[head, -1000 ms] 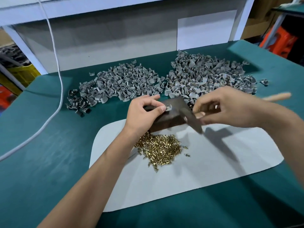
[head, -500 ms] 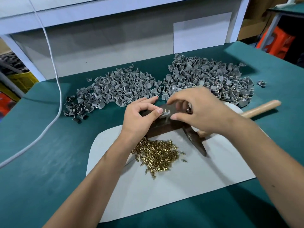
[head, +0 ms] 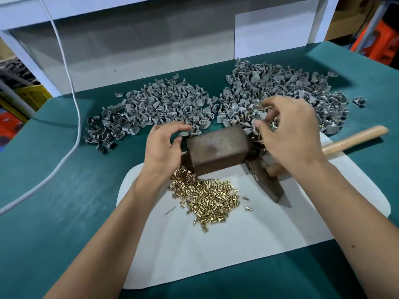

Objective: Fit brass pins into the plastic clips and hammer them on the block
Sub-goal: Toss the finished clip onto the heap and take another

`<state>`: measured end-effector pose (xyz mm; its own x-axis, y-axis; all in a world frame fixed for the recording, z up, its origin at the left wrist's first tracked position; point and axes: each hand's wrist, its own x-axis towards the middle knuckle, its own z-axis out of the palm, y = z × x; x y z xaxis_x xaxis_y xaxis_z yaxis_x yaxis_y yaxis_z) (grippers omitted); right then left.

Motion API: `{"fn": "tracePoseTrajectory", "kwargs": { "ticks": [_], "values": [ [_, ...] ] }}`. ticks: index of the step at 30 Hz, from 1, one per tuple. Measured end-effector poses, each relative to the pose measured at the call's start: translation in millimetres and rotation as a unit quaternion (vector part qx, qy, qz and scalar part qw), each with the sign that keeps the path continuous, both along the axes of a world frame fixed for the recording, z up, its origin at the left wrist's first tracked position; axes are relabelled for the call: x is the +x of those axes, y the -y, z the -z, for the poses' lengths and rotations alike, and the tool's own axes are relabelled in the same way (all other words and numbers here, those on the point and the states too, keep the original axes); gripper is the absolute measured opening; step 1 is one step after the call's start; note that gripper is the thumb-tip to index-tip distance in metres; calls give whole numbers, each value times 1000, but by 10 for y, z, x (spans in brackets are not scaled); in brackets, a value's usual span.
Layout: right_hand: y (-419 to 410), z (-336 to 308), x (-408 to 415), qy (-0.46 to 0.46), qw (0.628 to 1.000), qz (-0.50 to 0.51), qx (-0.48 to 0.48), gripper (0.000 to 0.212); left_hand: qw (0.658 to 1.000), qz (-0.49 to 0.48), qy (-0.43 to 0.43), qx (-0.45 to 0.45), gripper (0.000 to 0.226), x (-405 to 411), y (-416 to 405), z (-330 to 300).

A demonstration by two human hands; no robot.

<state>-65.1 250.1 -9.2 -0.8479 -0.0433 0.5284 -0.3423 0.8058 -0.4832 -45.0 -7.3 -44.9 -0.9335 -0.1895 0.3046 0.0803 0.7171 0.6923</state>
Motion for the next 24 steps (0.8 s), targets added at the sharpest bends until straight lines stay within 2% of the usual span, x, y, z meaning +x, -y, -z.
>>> {"fn": "tracePoseTrajectory", "kwargs": {
  "ticks": [2, 5, 8, 11, 14, 18, 21, 24],
  "values": [
    [47, -24, 87, -7, 999, -48, -11, 29, 1000, 6, -9, -18, 36, 21, 2, -1],
    [194, -45, 278, -21, 981, -190, 25, 19, 999, 12, -18, -40, 36, 52, 1, -3],
    [384, -33, 475, 10, 938, -332, 97, 12, 999, 8, -29, -18, 26, 73, -4, -9],
    [590, 1, 651, 22, 889, -424, 170, 16, 1000, 10, -25, -15, 23, 73, 6, -12],
    [749, 64, 788, 22, 862, -450, 232, 22, 999, -5, -25, -31, 23, 51, 55, 8],
    [830, 100, 863, 38, 868, -431, 245, 23, 999, -24, -17, -23, 26, 12, 100, 13],
    [879, 94, 865, 58, 871, -421, 247, 14, 999, -28, 9, -40, 34, 12, 114, 0],
    [888, 78, 852, 92, 871, -417, 242, 6, 998, -24, 21, -58, 27, 29, 106, -20]
  ]
}}
